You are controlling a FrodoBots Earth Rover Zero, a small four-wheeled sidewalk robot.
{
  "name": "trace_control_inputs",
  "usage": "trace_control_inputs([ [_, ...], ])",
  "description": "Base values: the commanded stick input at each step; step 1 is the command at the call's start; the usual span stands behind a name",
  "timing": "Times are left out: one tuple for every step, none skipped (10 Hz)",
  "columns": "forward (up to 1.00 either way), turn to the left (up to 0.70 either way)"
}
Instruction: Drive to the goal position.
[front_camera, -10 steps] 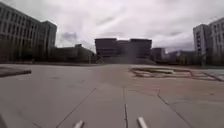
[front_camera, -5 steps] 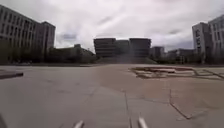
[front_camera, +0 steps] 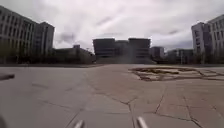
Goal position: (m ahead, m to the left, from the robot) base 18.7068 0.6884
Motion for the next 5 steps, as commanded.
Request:
trace_control_inputs([
  [1.0,0.0],
  [1.0,0.0],
  [1.0,0.0],
  [1.0,0.0],
  [1.0,0.0],
])
